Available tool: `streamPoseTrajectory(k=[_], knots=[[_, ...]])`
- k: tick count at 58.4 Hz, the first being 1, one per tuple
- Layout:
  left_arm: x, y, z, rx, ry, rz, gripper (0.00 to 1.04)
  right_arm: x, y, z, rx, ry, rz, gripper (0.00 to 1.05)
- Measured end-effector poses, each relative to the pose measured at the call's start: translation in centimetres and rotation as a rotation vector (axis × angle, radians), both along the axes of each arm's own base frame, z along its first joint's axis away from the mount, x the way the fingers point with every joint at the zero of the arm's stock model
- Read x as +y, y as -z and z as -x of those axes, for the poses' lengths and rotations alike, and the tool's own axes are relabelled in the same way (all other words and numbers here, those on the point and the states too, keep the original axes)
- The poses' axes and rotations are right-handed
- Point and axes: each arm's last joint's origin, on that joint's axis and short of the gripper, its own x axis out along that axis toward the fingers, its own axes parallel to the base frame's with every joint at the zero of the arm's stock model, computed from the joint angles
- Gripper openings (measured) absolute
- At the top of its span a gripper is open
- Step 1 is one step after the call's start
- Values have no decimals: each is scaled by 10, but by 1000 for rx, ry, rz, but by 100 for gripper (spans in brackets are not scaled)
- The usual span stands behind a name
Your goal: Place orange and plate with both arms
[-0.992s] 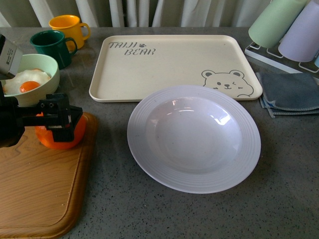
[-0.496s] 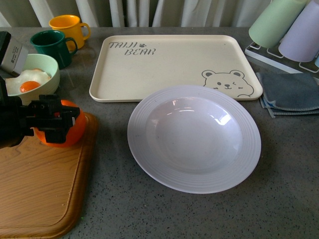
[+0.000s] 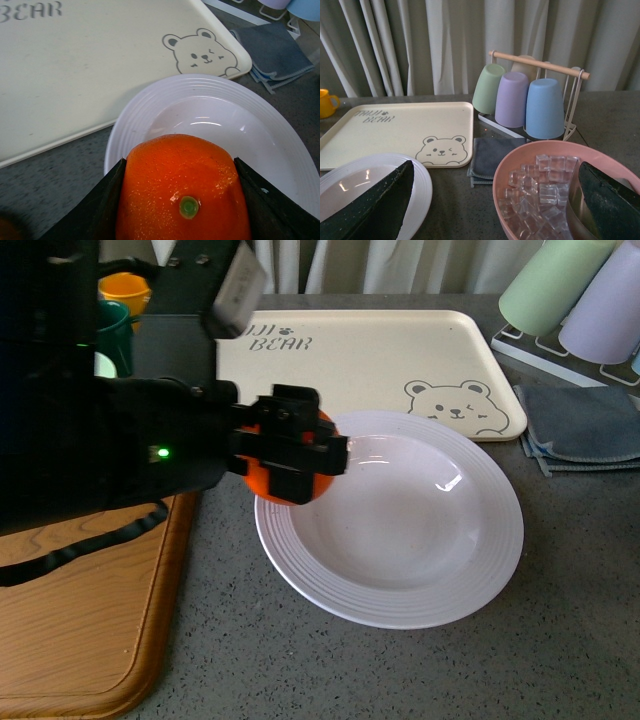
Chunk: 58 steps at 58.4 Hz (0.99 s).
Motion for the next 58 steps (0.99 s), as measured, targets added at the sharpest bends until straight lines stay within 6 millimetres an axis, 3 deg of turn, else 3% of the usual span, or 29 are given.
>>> streamPoseTrajectory(k=[8,18,31,35,46,58], knots=[[-31,11,-3,28,66,-1,54,0,0,0,0,0,0,96],[-50,29,-2,76,96,-16,55,0,0,0,0,0,0,96],[-51,35,-6,87,77,-26,92,0,0,0,0,0,0,96],[-50,34,-7,80,73,-22,97,0,0,0,0,0,0,96],[-31,15,-1,40,2,37,96,0,0,0,0,0,0,96],[25,-40,23,-8,-138,243,96,0,0,0,0,0,0,96]])
